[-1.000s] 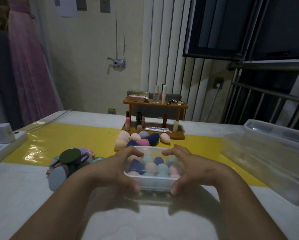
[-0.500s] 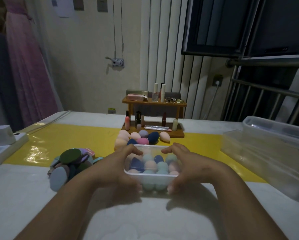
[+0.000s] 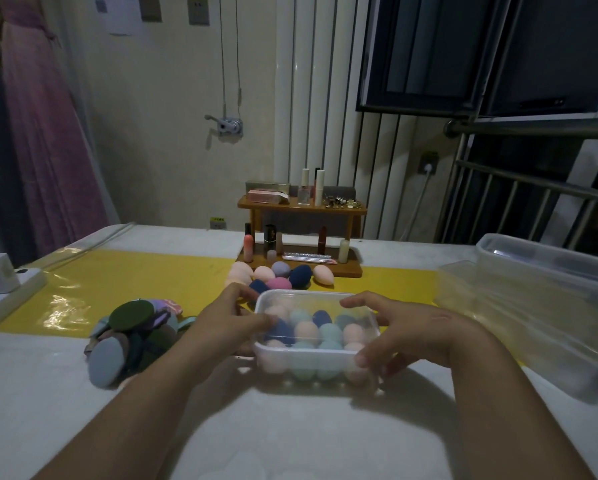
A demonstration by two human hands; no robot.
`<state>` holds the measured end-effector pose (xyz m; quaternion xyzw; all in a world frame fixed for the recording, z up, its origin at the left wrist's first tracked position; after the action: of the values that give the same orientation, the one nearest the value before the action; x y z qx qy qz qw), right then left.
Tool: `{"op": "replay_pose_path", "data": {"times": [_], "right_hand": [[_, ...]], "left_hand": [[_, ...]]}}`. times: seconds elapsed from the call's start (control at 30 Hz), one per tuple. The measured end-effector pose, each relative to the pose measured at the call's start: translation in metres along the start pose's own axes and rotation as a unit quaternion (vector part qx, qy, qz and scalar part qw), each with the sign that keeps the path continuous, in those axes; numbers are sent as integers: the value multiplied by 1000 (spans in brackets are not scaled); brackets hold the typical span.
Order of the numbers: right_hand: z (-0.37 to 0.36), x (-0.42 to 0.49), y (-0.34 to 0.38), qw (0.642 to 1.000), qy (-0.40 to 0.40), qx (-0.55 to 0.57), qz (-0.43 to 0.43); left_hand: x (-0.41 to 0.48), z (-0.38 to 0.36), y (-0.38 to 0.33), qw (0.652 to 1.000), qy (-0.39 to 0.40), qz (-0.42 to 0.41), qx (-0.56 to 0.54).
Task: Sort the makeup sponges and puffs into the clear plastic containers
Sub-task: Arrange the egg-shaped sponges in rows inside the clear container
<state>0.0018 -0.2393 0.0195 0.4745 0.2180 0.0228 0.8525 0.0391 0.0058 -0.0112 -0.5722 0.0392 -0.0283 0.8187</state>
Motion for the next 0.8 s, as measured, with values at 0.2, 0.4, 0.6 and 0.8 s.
{"op": "replay_pose_path", "data": {"times": [0.2,0.4,0.6,0.8], "right_hand": [[41,-12,-22,995,-67,60,-33],[68,-4,-38,972,-218,66,-55],[85,15,-57,933,-334,118,-55],[97,30,-77,895,-429,118,-23]], "left_hand": [[-12,-33,-16,985,-71,-108,114],[-3,-74,-27,971,38,-134,193],[29,-100,-40,969,62,-135,197],[50,-120,-42,977,70,-148,134]]}}
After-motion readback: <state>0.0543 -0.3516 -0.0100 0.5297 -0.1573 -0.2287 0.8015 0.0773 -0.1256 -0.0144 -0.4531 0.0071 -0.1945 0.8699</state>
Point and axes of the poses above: each hand's wrist, its own x-axis towards the middle knuckle, its own z-axis out of the back of the hand, y = z × x, the point moved 5 cm from there along x, towards the middle knuckle, and after that the axes turned 1 degree about x, right-handed, at the moved point
